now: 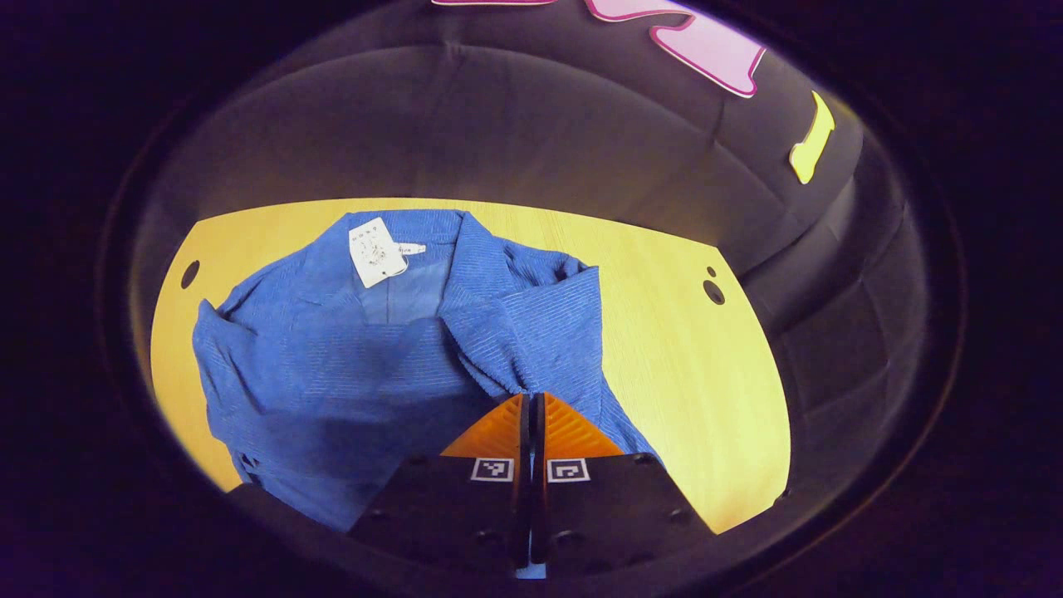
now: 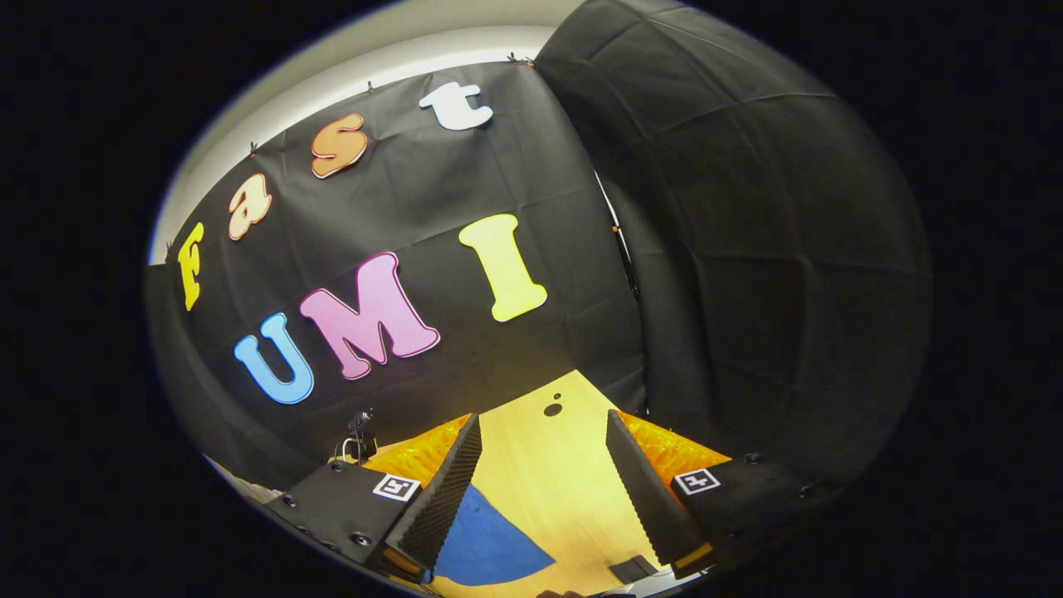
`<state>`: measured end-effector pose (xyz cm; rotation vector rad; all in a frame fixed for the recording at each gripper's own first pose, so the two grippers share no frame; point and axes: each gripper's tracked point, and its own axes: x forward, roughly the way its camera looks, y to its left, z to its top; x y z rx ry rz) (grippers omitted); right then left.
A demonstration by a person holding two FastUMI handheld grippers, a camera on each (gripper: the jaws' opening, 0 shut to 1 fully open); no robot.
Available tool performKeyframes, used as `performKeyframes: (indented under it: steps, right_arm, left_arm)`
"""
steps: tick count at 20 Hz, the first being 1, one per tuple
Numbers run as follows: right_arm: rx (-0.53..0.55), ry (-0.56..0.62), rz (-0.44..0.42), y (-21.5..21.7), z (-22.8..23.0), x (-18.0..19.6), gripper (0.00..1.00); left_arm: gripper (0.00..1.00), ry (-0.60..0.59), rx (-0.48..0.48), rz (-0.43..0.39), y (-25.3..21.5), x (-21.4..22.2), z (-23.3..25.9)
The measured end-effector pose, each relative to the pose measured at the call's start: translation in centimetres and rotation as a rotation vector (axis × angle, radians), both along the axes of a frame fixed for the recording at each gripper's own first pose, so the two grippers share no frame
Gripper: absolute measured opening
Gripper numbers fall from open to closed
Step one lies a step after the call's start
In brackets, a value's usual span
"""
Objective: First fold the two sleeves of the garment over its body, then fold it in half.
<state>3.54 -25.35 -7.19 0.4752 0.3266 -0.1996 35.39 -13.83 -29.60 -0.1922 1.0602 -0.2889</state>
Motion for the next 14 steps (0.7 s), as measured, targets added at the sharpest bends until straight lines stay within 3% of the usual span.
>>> performKeyframes:
  steps: [5,7,8,10,11,14]
  right_arm:
    - [0.035,0.020,0.033,0.7,-1.4,0.9,0.95]
    - [0.039,0.014,0.040,1.2,-1.2,1.1,0.95]
    - [0.034,0.016,0.042,1.3,-1.4,1.2,0.95]
    - [0.018,0.019,0.047,1.7,-1.8,1.3,0.95]
    - [0.010,0.023,0.054,2.2,-2.1,1.2,0.95]
    - [-0.013,0.034,0.092,4.4,-2.9,1.3,0.95]
  left_arm:
    - [0.09,-0.028,-0.093,-0.114,-3.5,-0.5,1.5]
    - [0.63,-0.075,-0.122,-0.144,-4.5,-0.3,2.7]
    - [0.75,-0.103,-0.142,-0.153,-5.0,-0.4,3.7]
    - [0.73,-0.144,-0.189,-0.162,-5.3,-1.1,5.8]
    - [0.78,-0.169,-0.187,-0.158,-5.0,-1.6,6.6]
    - [0.83,-0.317,-0.022,-0.092,-0.2,-2.3,8.9]
